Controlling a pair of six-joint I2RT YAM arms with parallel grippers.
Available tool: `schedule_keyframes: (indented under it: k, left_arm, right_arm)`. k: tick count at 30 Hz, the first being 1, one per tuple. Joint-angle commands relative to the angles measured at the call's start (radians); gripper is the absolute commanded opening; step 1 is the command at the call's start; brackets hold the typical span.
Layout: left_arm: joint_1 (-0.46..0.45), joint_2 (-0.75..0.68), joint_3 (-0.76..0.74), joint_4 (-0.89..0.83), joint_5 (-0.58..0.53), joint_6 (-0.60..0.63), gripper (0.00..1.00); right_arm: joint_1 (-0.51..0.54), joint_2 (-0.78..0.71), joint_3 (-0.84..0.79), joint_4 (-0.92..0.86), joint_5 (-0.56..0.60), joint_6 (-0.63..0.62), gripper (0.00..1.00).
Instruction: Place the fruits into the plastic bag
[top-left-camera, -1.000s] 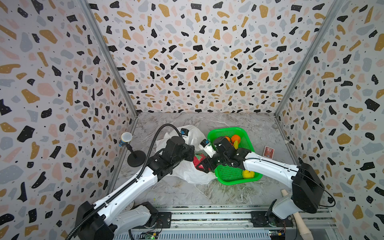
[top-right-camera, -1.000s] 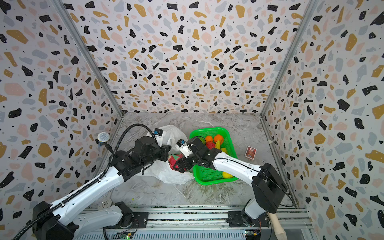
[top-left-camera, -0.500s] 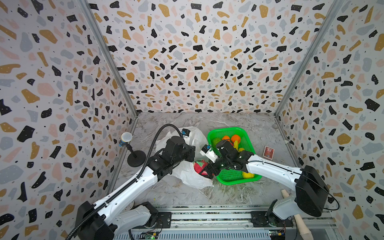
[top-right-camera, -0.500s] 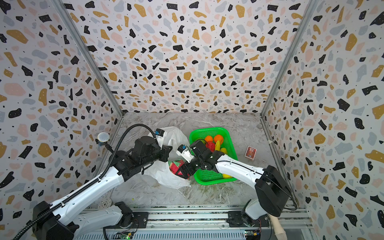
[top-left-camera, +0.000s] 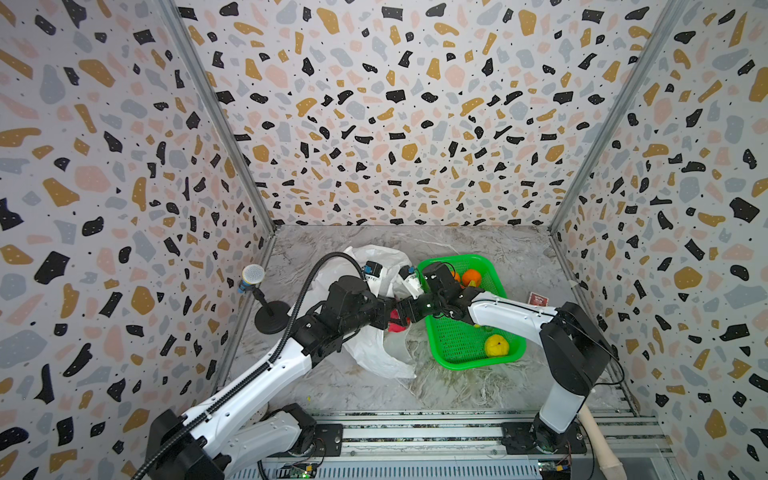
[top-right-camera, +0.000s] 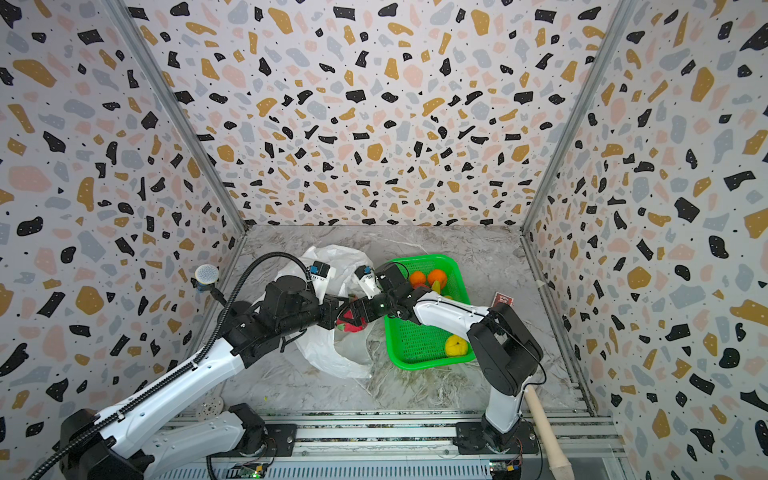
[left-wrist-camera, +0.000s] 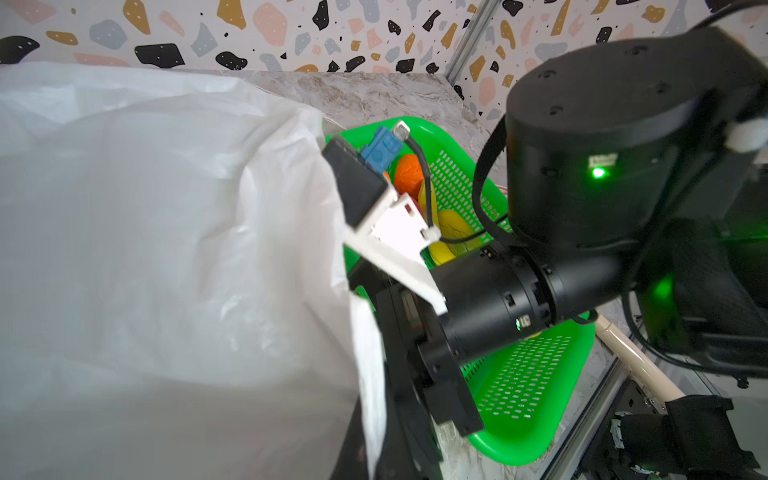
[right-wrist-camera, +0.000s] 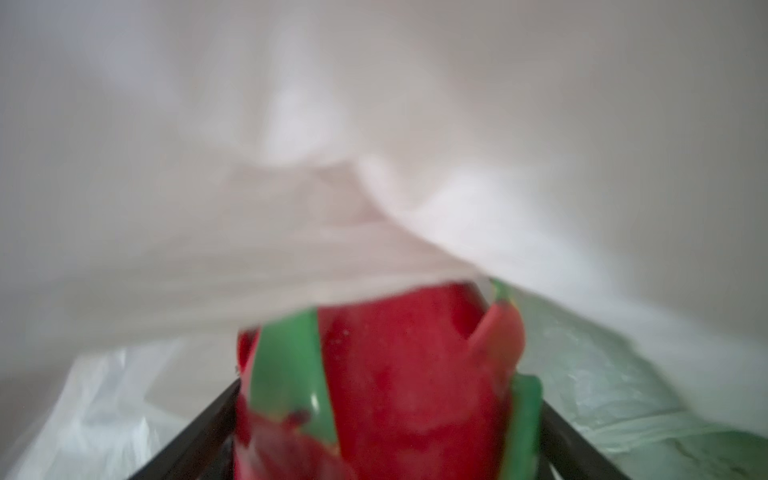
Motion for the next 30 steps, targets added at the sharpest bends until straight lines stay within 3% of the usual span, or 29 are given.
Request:
schedule_keyframes:
  k: [1, 6, 10, 12, 15, 20, 22, 25, 30]
  left_arm:
    - [-0.001, -0.018, -0.026, 0.052, 0.028, -0.029, 0.0]
    - [-0.001, -0.01, -0.045, 0.049, 0.031, -0.043, 0.0]
    - [0.0, 0.003, -0.063, 0.045, 0.019, -0.05, 0.0]
    - [0.0, 0.006, -0.072, 0.049, -0.002, -0.054, 0.0]
    - [0.001, 0.011, -0.076, 0.045, -0.043, -0.055, 0.0]
    - [0.001, 0.019, -0.073, 0.037, -0.079, -0.051, 0.0]
    - [0.001, 0.019, -0.072, 0.032, -0.092, -0.048, 0.0]
    - [0.001, 0.021, -0.073, 0.03, -0.109, -0.045, 0.0]
    - [0.001, 0.025, -0.071, 0.024, -0.119, -0.041, 0.0]
  right_arm:
    - [-0.007, -0.009, 0.051, 0.107, 0.07, 0.116, 0.0]
    - [-0.006, 0.025, 0.06, 0.123, 0.093, 0.182, 0.0]
    - [0.033, 0.068, 0.117, 0.042, 0.122, 0.158, 0.0]
    - [0.048, 0.092, 0.148, -0.006, 0.142, 0.144, 0.05]
    - [0.044, 0.128, 0.186, -0.072, 0.164, 0.143, 0.26]
    - [0.036, 0.167, 0.223, -0.182, 0.179, 0.095, 0.79]
    - [0.036, 0.175, 0.227, -0.219, 0.184, 0.078, 0.91]
    - [0.036, 0.18, 0.22, -0.266, 0.191, 0.053, 0.99]
    - [0.036, 0.174, 0.193, -0.317, 0.219, 0.013, 0.99]
